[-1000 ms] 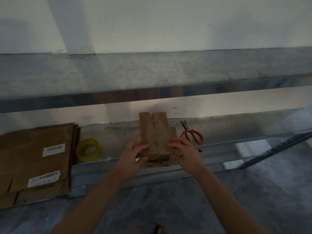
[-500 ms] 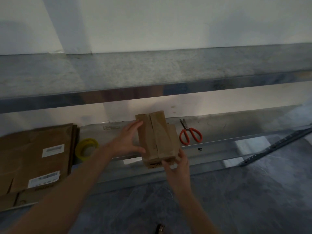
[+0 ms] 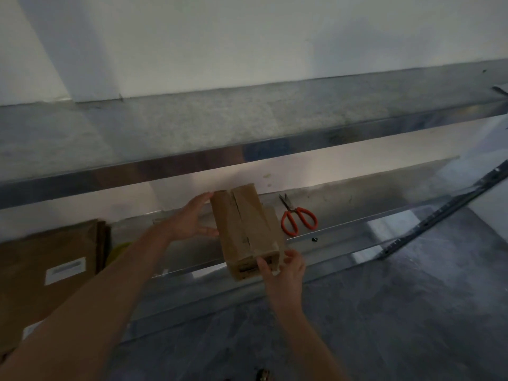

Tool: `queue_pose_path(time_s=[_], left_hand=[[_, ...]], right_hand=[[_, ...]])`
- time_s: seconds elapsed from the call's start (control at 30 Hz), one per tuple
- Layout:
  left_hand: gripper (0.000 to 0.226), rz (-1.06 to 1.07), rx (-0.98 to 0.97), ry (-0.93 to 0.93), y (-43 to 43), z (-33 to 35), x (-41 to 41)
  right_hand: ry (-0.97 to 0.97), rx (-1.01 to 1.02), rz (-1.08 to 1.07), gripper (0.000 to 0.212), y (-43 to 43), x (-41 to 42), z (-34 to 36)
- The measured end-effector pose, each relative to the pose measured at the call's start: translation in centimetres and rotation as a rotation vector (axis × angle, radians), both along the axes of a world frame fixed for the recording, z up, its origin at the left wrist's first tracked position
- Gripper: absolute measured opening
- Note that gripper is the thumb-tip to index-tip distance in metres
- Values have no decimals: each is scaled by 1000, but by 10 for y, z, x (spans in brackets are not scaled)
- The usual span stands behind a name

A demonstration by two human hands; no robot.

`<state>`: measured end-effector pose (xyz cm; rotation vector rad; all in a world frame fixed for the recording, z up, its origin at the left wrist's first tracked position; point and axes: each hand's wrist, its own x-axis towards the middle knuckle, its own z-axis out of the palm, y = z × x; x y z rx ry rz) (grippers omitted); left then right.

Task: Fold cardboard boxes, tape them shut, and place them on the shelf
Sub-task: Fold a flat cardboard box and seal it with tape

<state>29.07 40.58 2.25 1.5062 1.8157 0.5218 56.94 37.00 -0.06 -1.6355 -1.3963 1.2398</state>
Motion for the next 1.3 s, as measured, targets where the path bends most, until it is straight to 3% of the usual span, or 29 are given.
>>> queue_pose_path(time_s=[0.23,0.33,0.43,0.53,0.63,0.77,0.83,0.93,1.07,1.17,1.23,1.3], left_hand=[[107,8,47,-4,-11,-5,0],[110,-22,48,13,-3,-1,-3],[105,48,97,91,-11,-3,2],[97,144,105,53,-40,-7,14],[90,322,136,-82,-80,-8,30],[88,482,120,-375,-122,-6,53],[102,491,126,-463,-135,-7,61],[129,474,124,-534,-139,-9,62],[104,268,88,-331,-117,6,54],[98,278,64,-48,-98,8,40],[95,246,28,-49,-91,9,35],[94,236,24,-129,-91,9,38]], right_hand=[[214,-33,13,54,-6,2,3],[223,-21,71,69,-10,5,4],[232,-15,114,96,-16,10,0],[271,18,183,117,-20,14,1],[308,49,183,97,-16,14,6],[141,145,98,58,1,4,9],[72,186,82,55,16,-4,15],[-93,157,211,72,37,-12,25],[-202,127,436,84,33,-17,25],[-105,138,245,97,19,-22,16],[33,20,80,97,11,-26,14],[178,-22,48,79,5,-31,5]])
